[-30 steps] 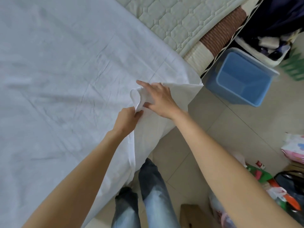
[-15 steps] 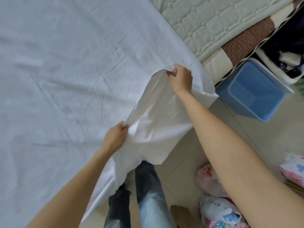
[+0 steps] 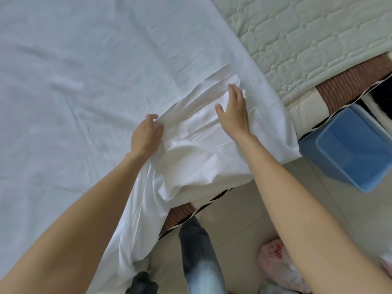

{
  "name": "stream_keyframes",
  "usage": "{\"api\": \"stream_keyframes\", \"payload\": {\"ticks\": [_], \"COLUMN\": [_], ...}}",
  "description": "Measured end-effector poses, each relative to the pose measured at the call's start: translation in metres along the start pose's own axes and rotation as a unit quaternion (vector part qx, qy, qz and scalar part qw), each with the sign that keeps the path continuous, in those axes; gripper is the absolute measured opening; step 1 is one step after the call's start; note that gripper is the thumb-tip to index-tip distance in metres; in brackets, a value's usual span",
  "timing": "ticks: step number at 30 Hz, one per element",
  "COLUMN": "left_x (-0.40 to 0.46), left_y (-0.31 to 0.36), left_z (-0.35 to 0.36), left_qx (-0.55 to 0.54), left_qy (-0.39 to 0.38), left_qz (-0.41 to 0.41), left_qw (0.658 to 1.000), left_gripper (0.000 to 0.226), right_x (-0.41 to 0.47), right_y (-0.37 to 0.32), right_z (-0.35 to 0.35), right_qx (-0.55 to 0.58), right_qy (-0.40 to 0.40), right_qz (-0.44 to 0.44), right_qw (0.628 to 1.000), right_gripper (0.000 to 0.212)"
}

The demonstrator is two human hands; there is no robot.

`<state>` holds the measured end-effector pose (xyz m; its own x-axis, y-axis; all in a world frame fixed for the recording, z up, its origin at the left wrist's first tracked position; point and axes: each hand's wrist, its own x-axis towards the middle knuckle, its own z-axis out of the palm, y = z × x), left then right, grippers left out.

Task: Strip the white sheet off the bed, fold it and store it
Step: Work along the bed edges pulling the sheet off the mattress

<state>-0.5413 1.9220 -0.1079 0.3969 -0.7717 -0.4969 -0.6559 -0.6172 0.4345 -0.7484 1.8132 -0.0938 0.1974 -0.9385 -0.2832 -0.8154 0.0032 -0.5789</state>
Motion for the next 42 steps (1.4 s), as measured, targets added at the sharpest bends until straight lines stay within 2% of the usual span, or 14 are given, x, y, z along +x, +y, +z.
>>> {"api": "stream_keyframes", "payload": {"ticks": [4,10,13,15,18,20,22,27,30,33,35,38,40,42], "left_x": [-0.026,-0.091,-0.126,-0.150,-0.183,-0.203,-0.213,-0.224,-0.229,-0.237,-0.245,-0.244,-0.235,-0.225], "left_y": [-0.023,-0.091,-0.129,-0.158,-0.202,-0.230,-0.254,-0.297,-0.307,-0.301,-0.291,-0.282,-0.281,-0.287], "left_z": [-0.013,-0.047,-0.055,-0.057,-0.060,-0.061,-0.062,-0.049,-0.044,-0.047,-0.055,-0.065,-0.071,-0.084], "left_qx": [-0.058,-0.052,-0.009,0.010,0.020,0.040,0.074,0.094,0.094,0.122,0.127,0.182,0.213,0.211], "left_qy": [0.037,0.010,-0.051,-0.095,-0.143,-0.172,-0.192,-0.237,-0.237,-0.185,-0.133,-0.117,-0.116,-0.096], "left_qz": [0.049,0.053,0.053,0.083,0.138,0.183,0.220,0.249,0.257,0.307,0.398,0.574,0.645,0.689], "left_qw": [0.996,0.997,0.997,0.992,0.980,0.967,0.954,0.934,0.932,0.925,0.899,0.790,0.725,0.687], "left_gripper": [0.040,0.025,0.019,0.019,0.023,0.029,0.035,0.037,0.038,0.042,0.047,0.060,0.044,0.016], "right_x": [-0.057,-0.167,-0.224,-0.266,-0.329,-0.368,-0.393,-0.424,-0.438,-0.451,-0.463,-0.479,-0.488,-0.497], "right_y": [-0.021,-0.081,-0.097,-0.101,-0.106,-0.111,-0.116,-0.115,-0.113,-0.129,-0.148,-0.182,-0.203,-0.221], "right_z": [0.024,0.074,0.105,0.132,0.175,0.203,0.227,0.267,0.280,0.275,0.267,0.261,0.263,0.271], "right_qx": [-0.025,-0.034,-0.064,-0.098,-0.042,0.020,0.071,0.119,0.132,0.114,0.030,0.005,0.062,0.109], "right_qy": [0.050,0.015,-0.016,0.000,-0.024,-0.041,-0.045,-0.059,-0.069,-0.037,-0.003,0.066,0.092,0.088], "right_qz": [-0.107,-0.179,-0.133,-0.104,0.056,0.166,0.231,0.354,0.371,0.351,0.298,0.212,0.181,0.187], "right_qw": [0.993,0.983,0.989,0.990,0.997,0.985,0.969,0.926,0.917,0.929,0.954,0.975,0.977,0.972], "right_gripper": [0.029,0.010,0.010,0.012,0.034,0.055,0.064,0.052,0.039,0.023,0.019,0.023,0.023,0.024]}}
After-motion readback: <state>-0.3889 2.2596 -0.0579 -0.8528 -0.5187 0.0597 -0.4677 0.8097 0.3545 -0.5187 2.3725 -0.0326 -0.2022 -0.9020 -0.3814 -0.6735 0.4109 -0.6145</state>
